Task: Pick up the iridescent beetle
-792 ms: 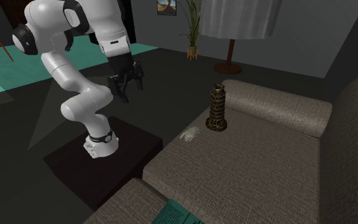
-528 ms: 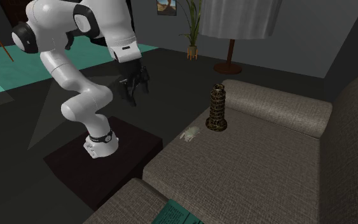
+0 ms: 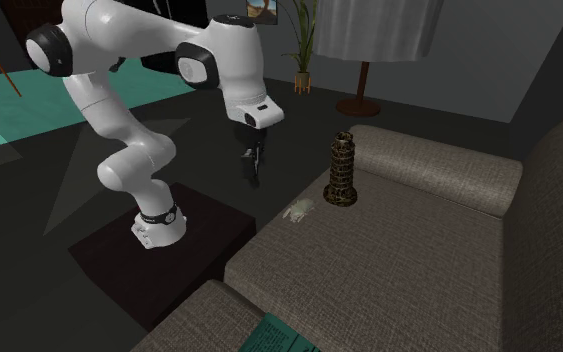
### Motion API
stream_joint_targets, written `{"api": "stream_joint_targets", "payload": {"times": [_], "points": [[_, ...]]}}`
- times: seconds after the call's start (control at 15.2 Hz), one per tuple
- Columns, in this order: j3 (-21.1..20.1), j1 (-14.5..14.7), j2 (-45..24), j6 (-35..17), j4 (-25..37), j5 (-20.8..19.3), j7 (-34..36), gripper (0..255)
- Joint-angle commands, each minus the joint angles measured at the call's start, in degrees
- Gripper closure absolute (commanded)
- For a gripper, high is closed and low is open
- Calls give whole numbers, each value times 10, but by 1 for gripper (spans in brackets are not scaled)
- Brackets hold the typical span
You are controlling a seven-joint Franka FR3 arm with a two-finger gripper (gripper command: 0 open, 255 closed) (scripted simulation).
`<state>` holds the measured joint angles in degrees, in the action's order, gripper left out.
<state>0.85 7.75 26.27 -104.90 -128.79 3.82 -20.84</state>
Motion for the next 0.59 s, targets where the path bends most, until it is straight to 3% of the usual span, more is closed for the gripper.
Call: {"api": "stream_joint_targets", "payload": {"times": [0.0,0.53], "points": [[-8,13,-35,-16,12,0,-20,0],[-42,57,-178,-77,64,-8,-93,0]]}}
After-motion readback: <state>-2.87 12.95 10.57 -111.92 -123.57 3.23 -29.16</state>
